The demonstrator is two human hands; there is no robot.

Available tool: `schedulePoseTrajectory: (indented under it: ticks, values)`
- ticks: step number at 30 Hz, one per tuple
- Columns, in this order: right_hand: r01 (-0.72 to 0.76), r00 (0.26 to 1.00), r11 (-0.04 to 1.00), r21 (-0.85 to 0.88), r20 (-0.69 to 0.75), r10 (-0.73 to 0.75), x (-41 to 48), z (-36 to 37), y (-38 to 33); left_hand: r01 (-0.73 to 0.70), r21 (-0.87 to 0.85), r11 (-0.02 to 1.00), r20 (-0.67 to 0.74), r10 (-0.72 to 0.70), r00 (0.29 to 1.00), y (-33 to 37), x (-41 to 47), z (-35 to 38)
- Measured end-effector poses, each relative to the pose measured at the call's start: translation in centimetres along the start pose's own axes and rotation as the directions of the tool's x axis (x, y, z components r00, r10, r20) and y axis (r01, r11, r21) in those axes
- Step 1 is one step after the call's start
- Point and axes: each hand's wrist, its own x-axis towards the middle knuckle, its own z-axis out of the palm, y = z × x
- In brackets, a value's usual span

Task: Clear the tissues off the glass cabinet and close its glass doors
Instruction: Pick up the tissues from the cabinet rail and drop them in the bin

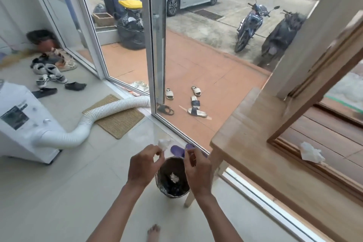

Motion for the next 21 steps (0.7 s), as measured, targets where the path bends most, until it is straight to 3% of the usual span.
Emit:
schedulePoseTrajectory:
  ticks: [4, 9, 13, 21]
  values:
    - [-0.163, 0.985, 0.986, -0.028, 0.053, 0.164, 0.1, 4.6, 1.3, 0.094, -0.006, 0.996, 0.128, -0.093, 0.987, -4.4, 0.8, 3.4]
    - [-0.343, 0.933, 0.929, -0.138, 0.063, 0.354, 1.5, 10.5, 4.0, 0.228, 0.000, 0.974, 0.317, -0.216, 0.924, -9.3, 1.7, 9.7]
    - [-0.486, 0.862, 0.858, -0.168, 0.067, 0.502, 2.3, 15.8, 8.0, 0.310, 0.019, 0.951, 0.462, -0.283, 0.841, -13.0, 1.4, 16.1]
    - [-0.682, 0.710, 0.698, -0.219, 0.031, 0.704, 2.2, 24.4, 19.0, 0.385, 0.075, 0.920, 0.584, -0.353, 0.731, -19.4, -0.2, 29.8]
